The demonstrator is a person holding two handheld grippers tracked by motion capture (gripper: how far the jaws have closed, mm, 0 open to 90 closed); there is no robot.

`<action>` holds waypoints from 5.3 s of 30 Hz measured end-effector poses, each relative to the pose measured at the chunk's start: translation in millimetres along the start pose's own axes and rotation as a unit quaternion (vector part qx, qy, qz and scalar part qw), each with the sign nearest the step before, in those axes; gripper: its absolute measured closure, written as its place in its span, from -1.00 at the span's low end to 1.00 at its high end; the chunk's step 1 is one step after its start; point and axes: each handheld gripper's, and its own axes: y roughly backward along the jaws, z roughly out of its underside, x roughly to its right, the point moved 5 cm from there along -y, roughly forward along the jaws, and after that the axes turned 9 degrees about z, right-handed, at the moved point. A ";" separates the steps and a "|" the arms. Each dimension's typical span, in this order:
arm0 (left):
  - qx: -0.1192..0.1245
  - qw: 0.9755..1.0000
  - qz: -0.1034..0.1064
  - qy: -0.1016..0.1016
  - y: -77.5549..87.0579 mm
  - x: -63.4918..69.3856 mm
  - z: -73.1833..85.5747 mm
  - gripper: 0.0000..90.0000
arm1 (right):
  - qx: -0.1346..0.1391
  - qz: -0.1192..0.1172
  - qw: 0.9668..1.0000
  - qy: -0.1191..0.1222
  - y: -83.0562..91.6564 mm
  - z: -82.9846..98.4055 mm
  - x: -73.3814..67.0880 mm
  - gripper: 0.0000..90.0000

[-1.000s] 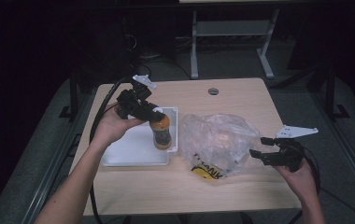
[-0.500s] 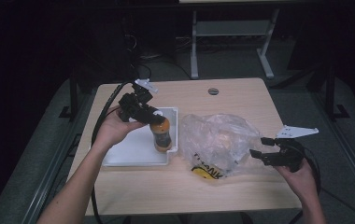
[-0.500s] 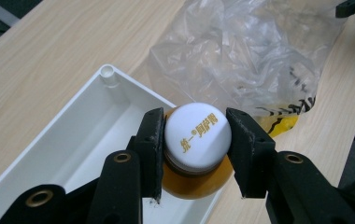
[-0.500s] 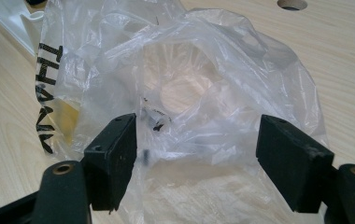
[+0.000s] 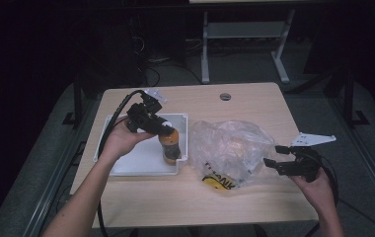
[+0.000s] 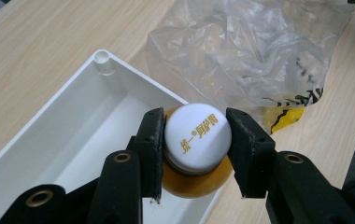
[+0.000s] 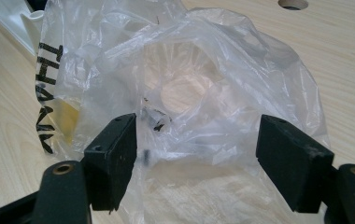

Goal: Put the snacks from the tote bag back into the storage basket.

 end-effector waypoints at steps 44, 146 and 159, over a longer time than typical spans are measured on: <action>-0.019 1.000 0.002 0.005 -23.7 -7.5 7.8 0.31 | 0.003 0.002 1.000 0.000 2.1 0.9 1.9 -0.36; 0.027 0.999 0.022 -0.002 6.5 -9.0 20.1 -0.05 | -0.013 0.003 1.000 -0.008 -2.9 7.7 2.0 -0.38; 0.043 0.999 0.018 0.012 15.9 -14.7 32.6 -0.12 | -0.012 0.004 1.000 -0.008 -2.4 7.9 2.7 -0.38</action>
